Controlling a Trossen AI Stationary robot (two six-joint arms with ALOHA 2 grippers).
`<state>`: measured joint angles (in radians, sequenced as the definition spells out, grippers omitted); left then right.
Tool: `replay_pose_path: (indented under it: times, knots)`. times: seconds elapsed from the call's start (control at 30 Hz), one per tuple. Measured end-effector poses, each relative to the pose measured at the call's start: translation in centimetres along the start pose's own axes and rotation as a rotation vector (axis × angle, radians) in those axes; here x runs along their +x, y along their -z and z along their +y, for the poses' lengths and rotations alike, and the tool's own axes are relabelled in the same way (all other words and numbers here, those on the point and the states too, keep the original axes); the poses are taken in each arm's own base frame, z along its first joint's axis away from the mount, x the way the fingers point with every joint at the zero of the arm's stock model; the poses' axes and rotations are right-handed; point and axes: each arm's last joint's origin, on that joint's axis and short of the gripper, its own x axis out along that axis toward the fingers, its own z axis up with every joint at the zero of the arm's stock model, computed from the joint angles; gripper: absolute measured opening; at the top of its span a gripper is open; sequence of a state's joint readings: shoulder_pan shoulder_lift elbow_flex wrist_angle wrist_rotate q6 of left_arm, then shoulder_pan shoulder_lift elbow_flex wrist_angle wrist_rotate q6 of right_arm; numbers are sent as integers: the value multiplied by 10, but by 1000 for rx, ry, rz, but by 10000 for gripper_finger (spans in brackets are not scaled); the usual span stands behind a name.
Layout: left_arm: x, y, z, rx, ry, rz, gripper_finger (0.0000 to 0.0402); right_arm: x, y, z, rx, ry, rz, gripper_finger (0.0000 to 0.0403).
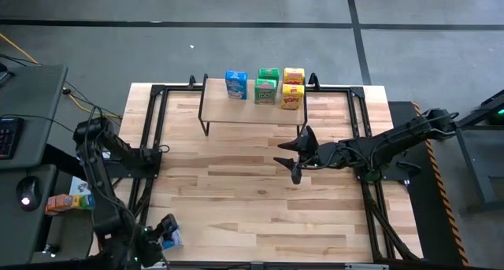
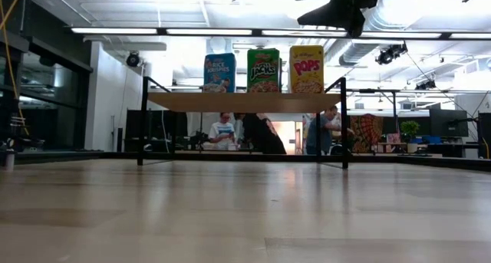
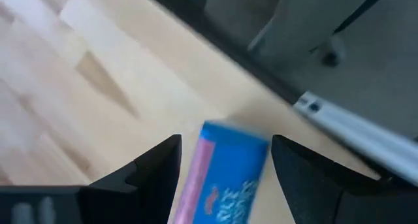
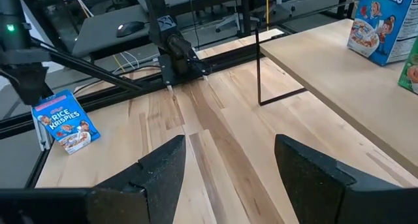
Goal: Stack cereal on shelf
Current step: Put the blue cereal box on the shelf aligned with the other blue cereal box
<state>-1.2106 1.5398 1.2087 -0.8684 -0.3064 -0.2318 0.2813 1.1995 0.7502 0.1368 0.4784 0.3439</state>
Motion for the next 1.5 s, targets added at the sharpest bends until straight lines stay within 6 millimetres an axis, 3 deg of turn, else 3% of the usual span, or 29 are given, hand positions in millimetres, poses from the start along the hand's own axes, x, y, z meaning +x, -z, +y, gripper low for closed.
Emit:
replay_pose_path:
  times: [0.17, 0.93, 1.23, 1.5]
  knots:
    - [7, 5, -2, 33, 16, 80, 230, 0, 1, 0, 22, 3, 6, 226]
    - [11, 6, 4, 216, 6, 109, 230, 0, 2, -1, 36, 7, 17, 226]
    - [42, 5, 10, 152, 99, 230, 230, 0, 2, -1, 57, 8, 17, 226]
    - [48, 3, 18, 147, 106, 245, 212, 0, 2, -1, 57, 9, 19, 226]
